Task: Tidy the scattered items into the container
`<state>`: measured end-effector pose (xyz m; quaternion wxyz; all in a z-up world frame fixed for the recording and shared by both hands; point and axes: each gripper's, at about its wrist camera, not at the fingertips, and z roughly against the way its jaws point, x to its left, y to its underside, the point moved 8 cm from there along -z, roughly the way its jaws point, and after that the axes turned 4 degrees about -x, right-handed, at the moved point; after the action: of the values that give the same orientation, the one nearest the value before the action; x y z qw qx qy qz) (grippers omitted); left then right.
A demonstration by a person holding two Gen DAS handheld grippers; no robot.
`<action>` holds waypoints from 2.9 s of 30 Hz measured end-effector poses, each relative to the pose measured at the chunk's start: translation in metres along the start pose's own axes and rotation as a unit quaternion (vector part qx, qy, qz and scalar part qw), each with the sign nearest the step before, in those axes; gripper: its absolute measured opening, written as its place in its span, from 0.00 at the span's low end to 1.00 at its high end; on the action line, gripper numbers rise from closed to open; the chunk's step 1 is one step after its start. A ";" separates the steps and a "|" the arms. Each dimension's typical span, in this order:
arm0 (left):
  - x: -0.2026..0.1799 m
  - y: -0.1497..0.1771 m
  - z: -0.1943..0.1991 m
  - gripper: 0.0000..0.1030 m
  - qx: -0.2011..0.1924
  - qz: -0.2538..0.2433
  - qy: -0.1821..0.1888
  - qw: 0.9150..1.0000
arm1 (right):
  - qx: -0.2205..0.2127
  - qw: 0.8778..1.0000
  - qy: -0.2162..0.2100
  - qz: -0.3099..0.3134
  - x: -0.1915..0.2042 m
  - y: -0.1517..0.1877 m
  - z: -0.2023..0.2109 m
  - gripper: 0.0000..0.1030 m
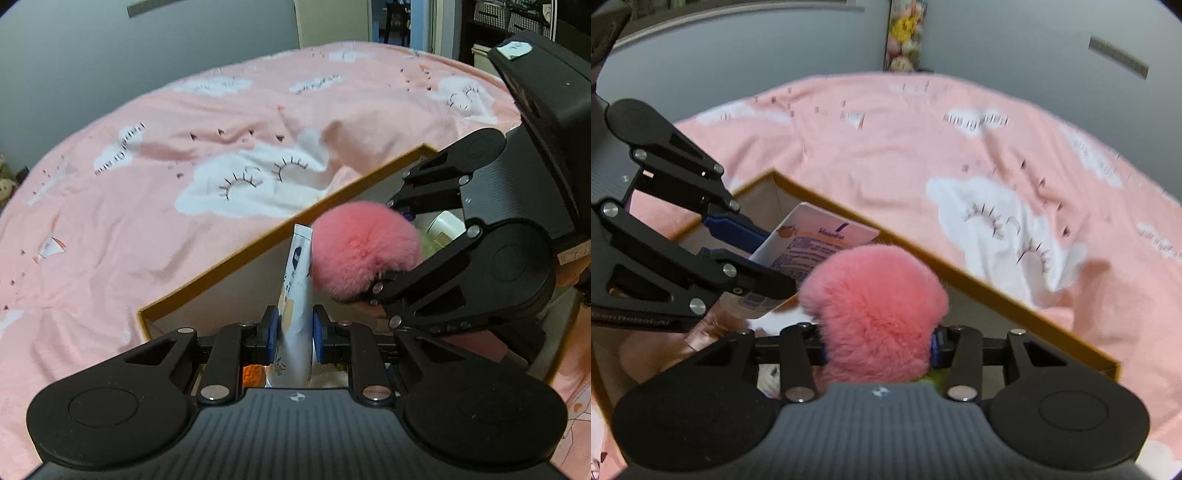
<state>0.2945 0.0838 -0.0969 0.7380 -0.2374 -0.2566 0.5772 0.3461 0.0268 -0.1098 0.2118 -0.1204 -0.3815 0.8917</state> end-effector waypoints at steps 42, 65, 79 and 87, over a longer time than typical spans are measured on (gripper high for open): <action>-0.021 -0.026 0.119 0.40 -0.127 0.035 -0.084 0.988 | -0.088 0.986 0.085 -0.114 0.027 -0.006 0.125 0.60; -0.046 0.068 0.148 0.67 -0.138 0.214 -0.171 0.952 | -0.143 0.951 0.188 -0.197 0.095 0.067 0.179 0.66; -0.053 0.094 0.114 0.69 -0.093 0.220 -0.173 0.955 | -0.110 0.956 0.192 -0.193 0.098 0.091 0.149 0.66; -0.053 0.096 0.110 0.69 -0.087 0.223 -0.173 0.956 | -0.105 0.956 0.198 -0.190 0.098 0.092 0.147 0.66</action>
<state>0.1420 0.0593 -0.0820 0.5117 -0.2481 -0.3701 0.7346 0.1784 -0.0769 -0.0823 0.4344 -0.2412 -0.4390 0.7486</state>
